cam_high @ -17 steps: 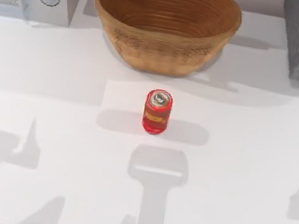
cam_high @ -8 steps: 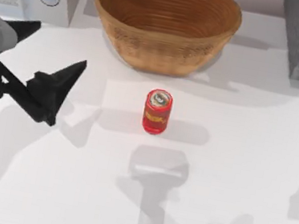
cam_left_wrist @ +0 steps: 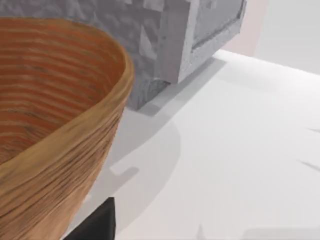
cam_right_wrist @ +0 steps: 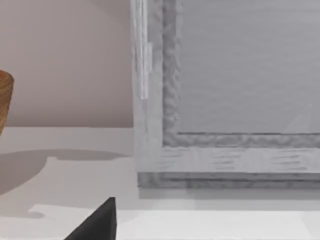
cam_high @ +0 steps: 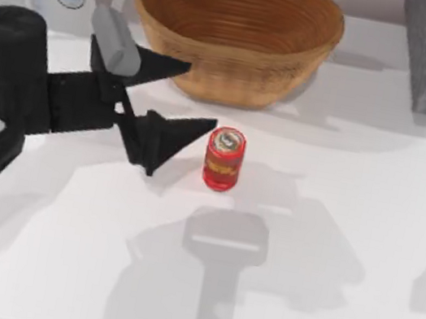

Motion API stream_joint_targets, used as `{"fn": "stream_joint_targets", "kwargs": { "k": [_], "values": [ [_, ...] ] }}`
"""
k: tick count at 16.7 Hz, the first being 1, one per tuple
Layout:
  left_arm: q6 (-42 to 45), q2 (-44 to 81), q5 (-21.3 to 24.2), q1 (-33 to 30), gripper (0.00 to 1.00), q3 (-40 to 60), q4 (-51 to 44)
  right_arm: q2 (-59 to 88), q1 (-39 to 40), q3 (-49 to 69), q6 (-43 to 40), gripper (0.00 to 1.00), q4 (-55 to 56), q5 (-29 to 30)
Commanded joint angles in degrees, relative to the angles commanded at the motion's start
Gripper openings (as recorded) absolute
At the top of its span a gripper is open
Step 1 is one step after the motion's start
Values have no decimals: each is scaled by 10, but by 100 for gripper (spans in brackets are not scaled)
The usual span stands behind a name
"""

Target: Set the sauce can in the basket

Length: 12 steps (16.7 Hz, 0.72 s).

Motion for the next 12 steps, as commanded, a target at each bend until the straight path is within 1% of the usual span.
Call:
{"fn": "stream_joint_targets", "kwargs": {
  "k": [3,6,9,12],
  "values": [
    [2,158,78,3,100,53,107,0,0,0,0,100,0,0],
    [3,279,141,16,100,96,206,0,0,0,0,100,0,0],
    [3,356,187,31,100,128,286,0,0,0,0,100,0,0],
    [4,390,213,43,100,146,333,0,0,0,0,100,0,0]
  ]
}}
